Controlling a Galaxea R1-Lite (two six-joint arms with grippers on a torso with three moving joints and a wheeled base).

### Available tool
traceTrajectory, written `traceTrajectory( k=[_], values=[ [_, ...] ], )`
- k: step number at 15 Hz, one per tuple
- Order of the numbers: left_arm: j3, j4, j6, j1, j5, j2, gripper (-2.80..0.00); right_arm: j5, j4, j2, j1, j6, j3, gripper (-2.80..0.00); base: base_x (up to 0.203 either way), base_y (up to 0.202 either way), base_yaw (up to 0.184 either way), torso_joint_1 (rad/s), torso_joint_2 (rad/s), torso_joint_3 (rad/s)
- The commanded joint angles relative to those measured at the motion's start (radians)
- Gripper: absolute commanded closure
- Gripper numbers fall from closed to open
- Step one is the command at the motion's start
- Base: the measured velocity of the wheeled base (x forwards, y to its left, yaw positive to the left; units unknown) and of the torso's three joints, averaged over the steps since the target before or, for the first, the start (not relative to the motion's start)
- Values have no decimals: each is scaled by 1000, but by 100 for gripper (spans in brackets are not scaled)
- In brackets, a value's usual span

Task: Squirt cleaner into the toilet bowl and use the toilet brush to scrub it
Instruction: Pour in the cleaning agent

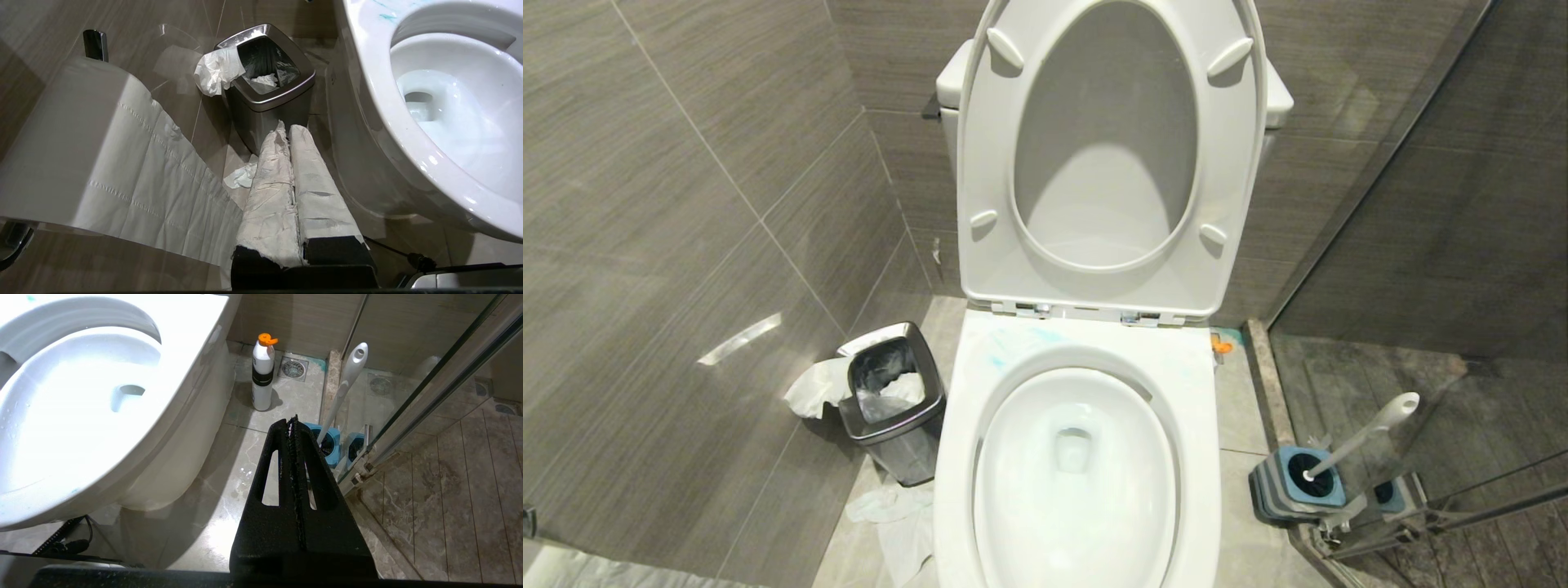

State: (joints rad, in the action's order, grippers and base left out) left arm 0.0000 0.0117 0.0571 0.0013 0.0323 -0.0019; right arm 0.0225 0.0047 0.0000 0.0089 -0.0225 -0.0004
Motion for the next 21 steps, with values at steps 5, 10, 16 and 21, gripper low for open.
traceTrajectory(
  k=[5, 10, 16, 21],
  values=[
    [2, -4, -52, -5, -28, 2, 0, 1, 0, 0, 0, -1, 0, 0, 0, 0, 0, 0, 0, 0],
    [2, -4, -52, -7, -26, 2, 0, 1, 0, 0, 2, -1, 0, 0, 0, 0, 0, 0, 0, 0],
    [2, -4, -52, -7, -27, 2, 0, 1, 0, 0, 0, -1, 0, 0, 0, 0, 0, 0, 0, 0],
    [2, -4, -52, -7, -26, 2, 0, 1, 0, 0, 0, -1, 0, 0, 0, 0, 0, 0, 0, 0]
  ],
)
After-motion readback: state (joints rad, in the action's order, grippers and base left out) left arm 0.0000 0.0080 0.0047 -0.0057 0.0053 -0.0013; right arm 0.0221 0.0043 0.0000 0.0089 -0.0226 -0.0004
